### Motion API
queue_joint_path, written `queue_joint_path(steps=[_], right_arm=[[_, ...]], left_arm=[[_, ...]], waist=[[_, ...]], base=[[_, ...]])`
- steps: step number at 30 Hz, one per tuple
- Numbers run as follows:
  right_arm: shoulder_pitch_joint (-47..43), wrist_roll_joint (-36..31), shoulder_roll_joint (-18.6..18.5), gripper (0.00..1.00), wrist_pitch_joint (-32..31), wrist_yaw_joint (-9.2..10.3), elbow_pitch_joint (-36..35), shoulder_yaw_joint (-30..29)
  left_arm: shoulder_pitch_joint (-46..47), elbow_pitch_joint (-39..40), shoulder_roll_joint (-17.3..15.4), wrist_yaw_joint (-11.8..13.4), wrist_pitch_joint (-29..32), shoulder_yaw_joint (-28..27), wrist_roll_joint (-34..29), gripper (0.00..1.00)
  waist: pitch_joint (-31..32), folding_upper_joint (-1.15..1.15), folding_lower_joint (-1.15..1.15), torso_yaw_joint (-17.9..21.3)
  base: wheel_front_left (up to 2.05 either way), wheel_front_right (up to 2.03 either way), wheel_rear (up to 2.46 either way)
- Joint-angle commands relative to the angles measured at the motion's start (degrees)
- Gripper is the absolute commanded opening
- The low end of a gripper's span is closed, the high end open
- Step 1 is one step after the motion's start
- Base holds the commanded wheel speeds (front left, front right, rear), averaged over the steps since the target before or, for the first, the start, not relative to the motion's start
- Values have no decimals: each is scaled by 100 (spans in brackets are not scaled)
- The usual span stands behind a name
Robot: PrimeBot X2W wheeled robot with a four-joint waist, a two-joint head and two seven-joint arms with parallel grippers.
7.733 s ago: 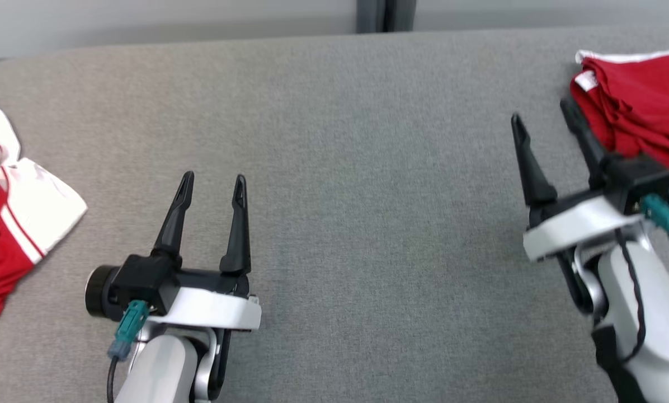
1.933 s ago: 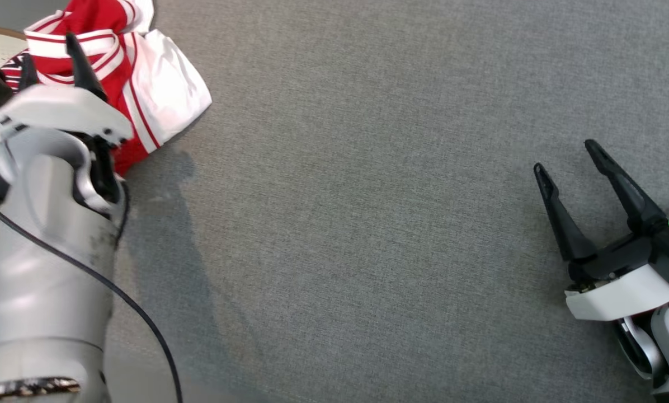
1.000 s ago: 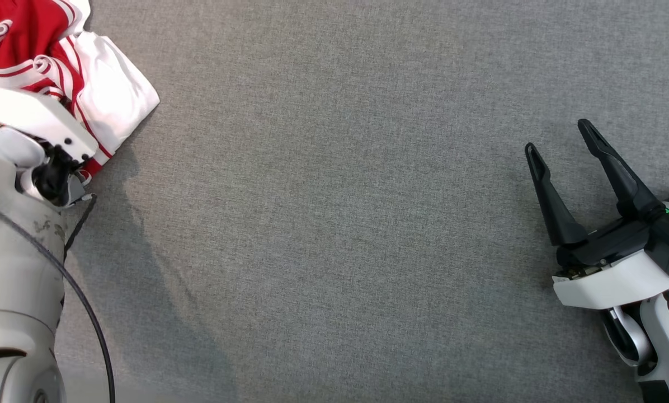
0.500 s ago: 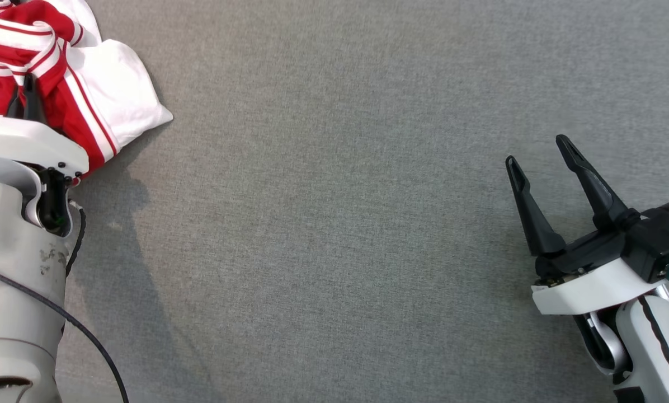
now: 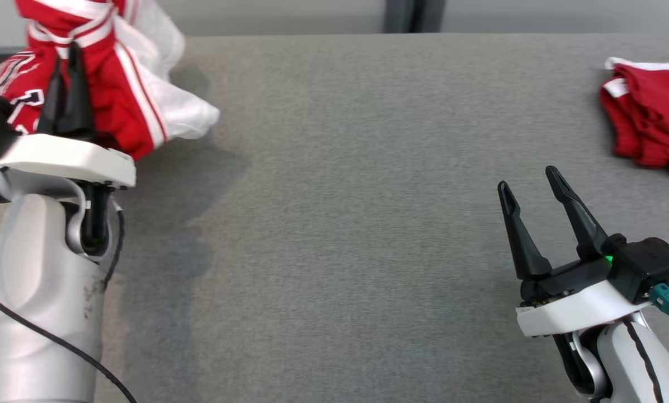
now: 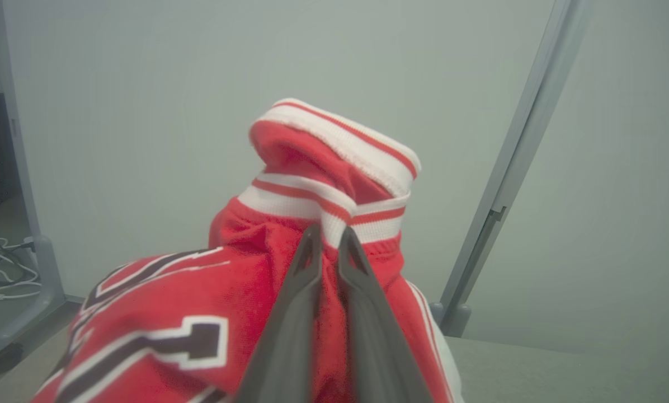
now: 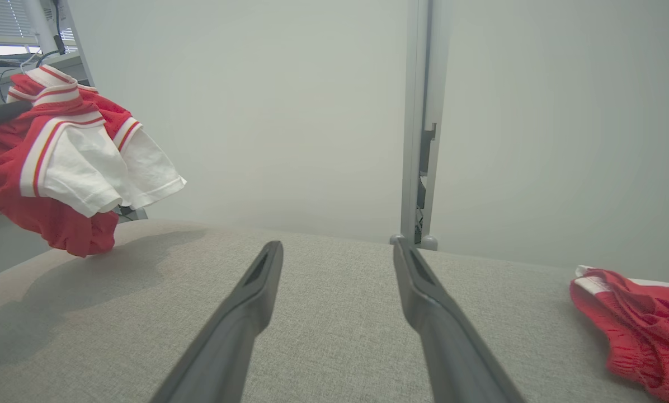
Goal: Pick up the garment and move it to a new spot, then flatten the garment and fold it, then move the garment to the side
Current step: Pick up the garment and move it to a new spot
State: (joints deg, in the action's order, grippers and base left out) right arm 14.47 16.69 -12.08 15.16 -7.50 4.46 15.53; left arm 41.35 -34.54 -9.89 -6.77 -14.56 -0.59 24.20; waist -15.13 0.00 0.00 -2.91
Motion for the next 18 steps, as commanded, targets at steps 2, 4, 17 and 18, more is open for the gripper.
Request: queue_joint_path(steps=[2, 4, 17, 18], right_arm=[[-79, -7, 32, 100, 4, 1, -8, -11], [-95, -13, 70, 100, 4, 1, -14, -13], [-97, 5, 333, 100, 4, 1, -47, -77], [-104, 8, 350, 100, 4, 1, -50, -86]], left_arm=[[-113, 221, 25, -14, 70, 58, 25, 0], [-257, 464, 76, -7, 178, 170, -19, 0], [-923, 1626, 343, 8, 691, 872, -167, 0], [-984, 1684, 348, -2, 719, 950, -187, 0]], waist=[[173, 0, 0, 259], [229, 0, 0, 406], [314, 0, 0, 1210], [308, 0, 0, 1255]], base=[[0, 0, 0], [0, 0, 0], [0, 0, 0], [0, 0, 0]])
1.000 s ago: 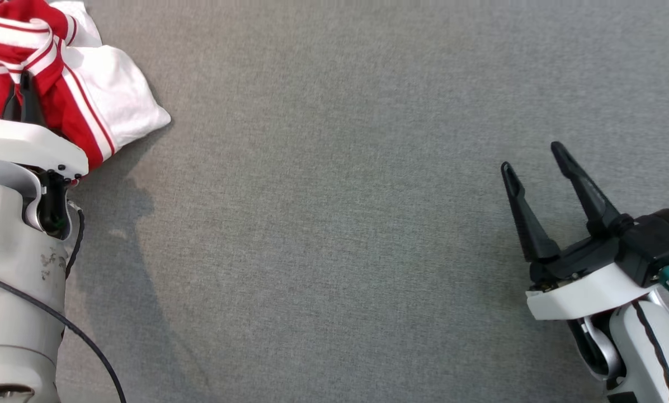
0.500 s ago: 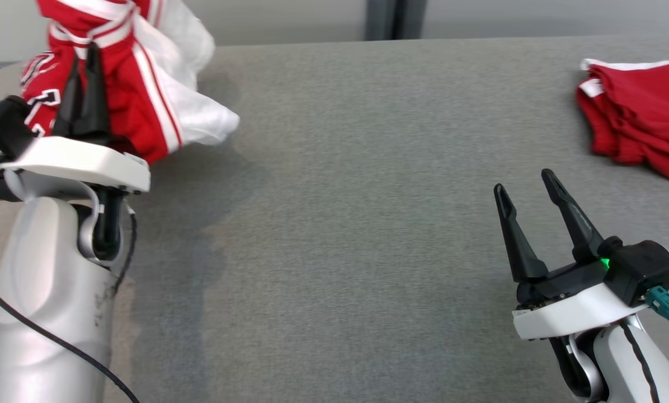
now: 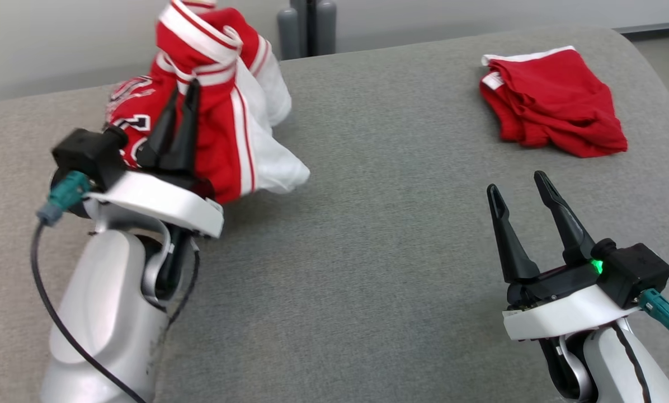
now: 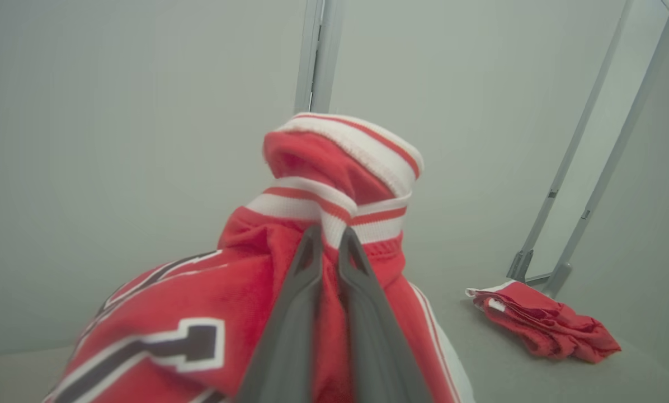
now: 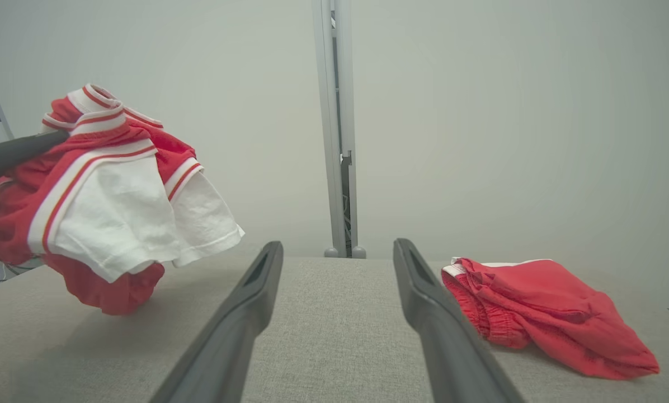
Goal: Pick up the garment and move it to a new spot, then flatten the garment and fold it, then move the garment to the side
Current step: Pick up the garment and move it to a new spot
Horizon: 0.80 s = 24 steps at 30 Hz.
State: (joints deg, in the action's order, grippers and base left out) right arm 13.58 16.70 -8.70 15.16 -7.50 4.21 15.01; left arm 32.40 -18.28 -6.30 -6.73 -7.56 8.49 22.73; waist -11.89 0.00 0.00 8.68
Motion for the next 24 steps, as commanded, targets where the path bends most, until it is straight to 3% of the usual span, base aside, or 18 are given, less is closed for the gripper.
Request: queue_joint_path(steps=[1, 12, 24], right_arm=[[-27, 10, 25, 100, 4, 1, -29, -54], [-68, 22, 125, 100, 4, 1, -50, -94], [32, 10, 132, 100, 4, 1, 59, -5]], left_arm=[[-145, 136, -13, -14, -9, 108, -77, 0], [-978, 291, 66, -61, -183, 912, -120, 0], [-753, -1466, 233, -78, -354, 1680, 198, 0]], waist=[[-21, 0, 0, 136], [-119, 0, 0, 324], [-168, 0, 0, 182]], base=[[0, 0, 0], [0, 0, 0], [0, 0, 0]])
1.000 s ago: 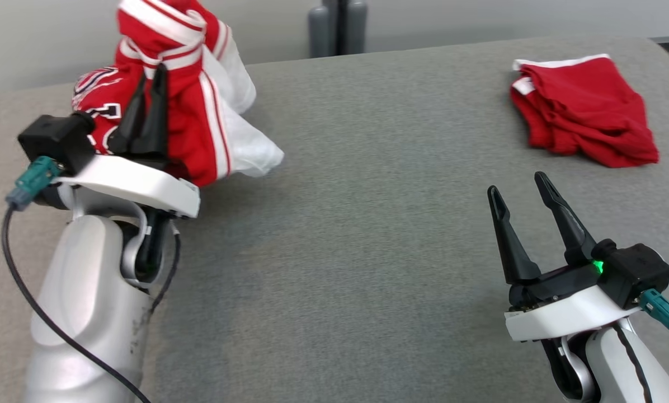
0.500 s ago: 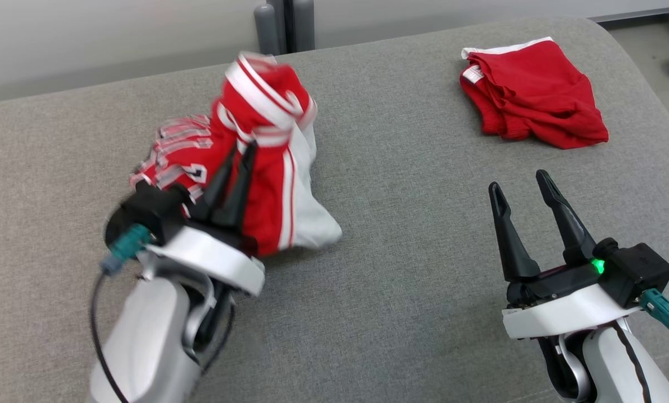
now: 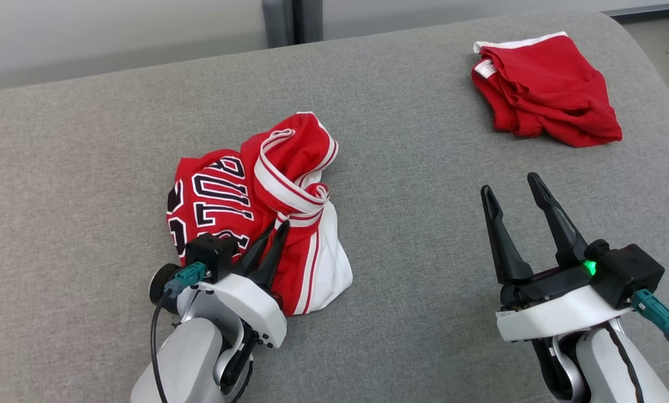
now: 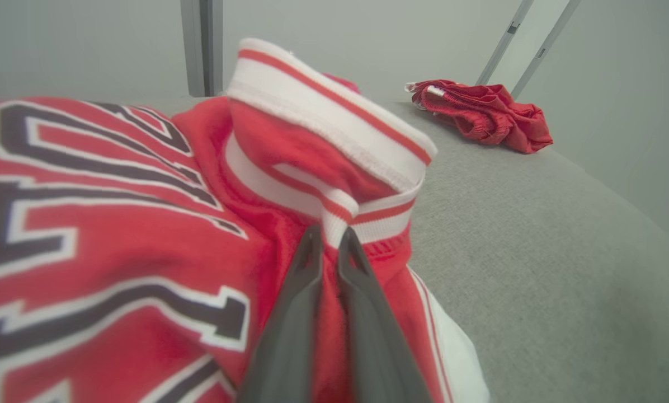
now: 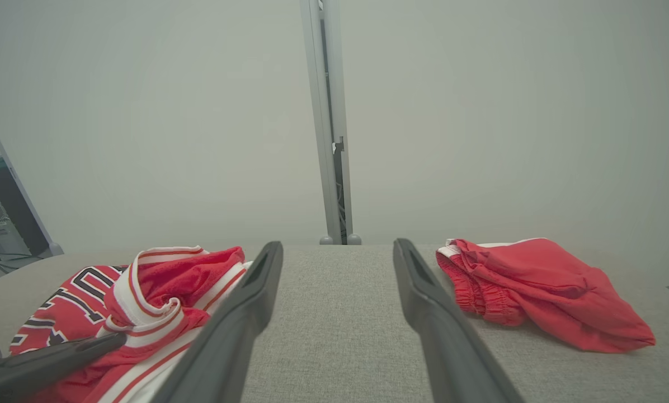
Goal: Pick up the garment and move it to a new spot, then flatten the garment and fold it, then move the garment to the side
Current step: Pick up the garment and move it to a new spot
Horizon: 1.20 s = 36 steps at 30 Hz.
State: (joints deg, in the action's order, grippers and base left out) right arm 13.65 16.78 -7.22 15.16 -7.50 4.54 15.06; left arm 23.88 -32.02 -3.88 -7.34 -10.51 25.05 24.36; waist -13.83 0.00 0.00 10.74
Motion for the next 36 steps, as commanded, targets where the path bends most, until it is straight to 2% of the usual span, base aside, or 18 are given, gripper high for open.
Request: queue_joint_path(steps=[1, 4, 5, 7, 8, 11, 20, 28, 36], right_arm=[[25, 2, -15, 100, 4, 1, 26, -9], [-9, 14, -40, 100, 4, 1, 86, 33], [-20, 16, -52, 100, 4, 1, 105, 35], [-36, 8, -53, 100, 4, 1, 138, 34], [-41, 6, -47, 100, 4, 1, 161, 36], [-24, 37, -22, 100, 4, 1, 233, 93], [-34, 113, 7, 100, 4, 1, 372, 186], [-190, 182, -23, 100, 4, 1, 522, 99], [-585, 98, -26, 100, 4, 1, 651, -90]], left_arm=[[99, -92, -8, -17, -59, 23, 34, 0], [206, -346, 9, -19, -164, 105, 147, 0], [233, -402, 17, -18, -194, 113, 214, 4], [287, -462, 32, -14, -254, 122, 300, 46], [289, -471, 38, -14, -270, 108, 365, 100], [299, -375, 58, 1, -349, 83, 451, 100], [-107, 648, 14, 392, -467, -356, 294, 100], [-1092, 1821, -36, 693, -467, -1063, -130, 100], [-1971, 2322, 2, 771, -468, -1620, -482, 100]], waist=[[26, 0, 0, -24], [96, 0, 0, -84], [123, 0, 0, -111], [180, 0, 0, -168], [214, 0, 0, -202], [306, 0, 0, -311], [581, 0, 0, -797], [979, 0, 0, -1115], [1344, 0, 0, -1194]], base=[[0, 0, 0], [0, 0, 0], [0, 0, 0], [0, 0, 0], [0, 0, 0], [0, 0, 0], [0, 0, 0], [0, 0, 0], [0, 0, 0]])
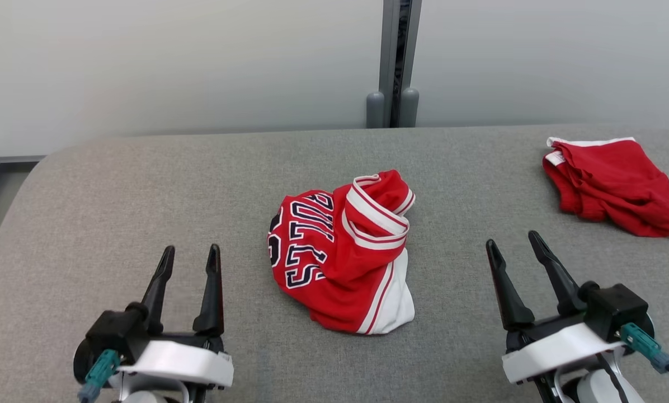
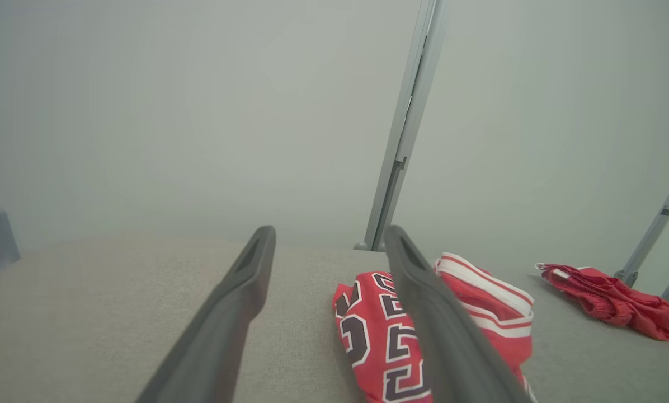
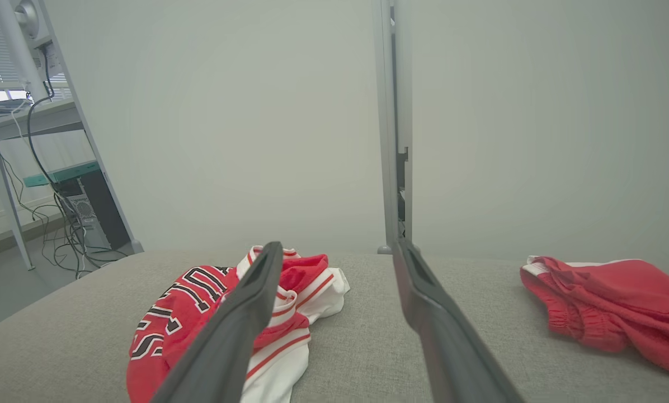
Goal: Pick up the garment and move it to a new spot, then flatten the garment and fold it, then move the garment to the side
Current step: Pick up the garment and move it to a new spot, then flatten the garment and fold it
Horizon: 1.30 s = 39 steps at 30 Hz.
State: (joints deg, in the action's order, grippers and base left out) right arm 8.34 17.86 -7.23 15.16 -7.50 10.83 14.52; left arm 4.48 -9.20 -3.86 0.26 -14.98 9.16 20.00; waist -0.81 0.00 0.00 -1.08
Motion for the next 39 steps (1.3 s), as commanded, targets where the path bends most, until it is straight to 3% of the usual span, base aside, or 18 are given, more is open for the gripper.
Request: queue_joint_path(steps=[1, 14, 39], right_arm=[[-105, -11, -21, 100, 4, 1, 25, -66], [-717, -22, -51, 100, 4, 1, -128, -280], [-707, -107, -24, 100, 4, 1, -130, -290]], left_arm=[[-100, 92, 3, 5, -21, -83, -131, 100], [-854, 305, 77, -10, -21, -482, -809, 100], [-744, 169, 89, 85, -22, -273, -705, 100]], waist=[[62, 0, 0, -7], [173, 0, 0, 116], [185, 0, 0, 105]], base=[[0, 0, 0], [0, 0, 0], [0, 0, 0]])
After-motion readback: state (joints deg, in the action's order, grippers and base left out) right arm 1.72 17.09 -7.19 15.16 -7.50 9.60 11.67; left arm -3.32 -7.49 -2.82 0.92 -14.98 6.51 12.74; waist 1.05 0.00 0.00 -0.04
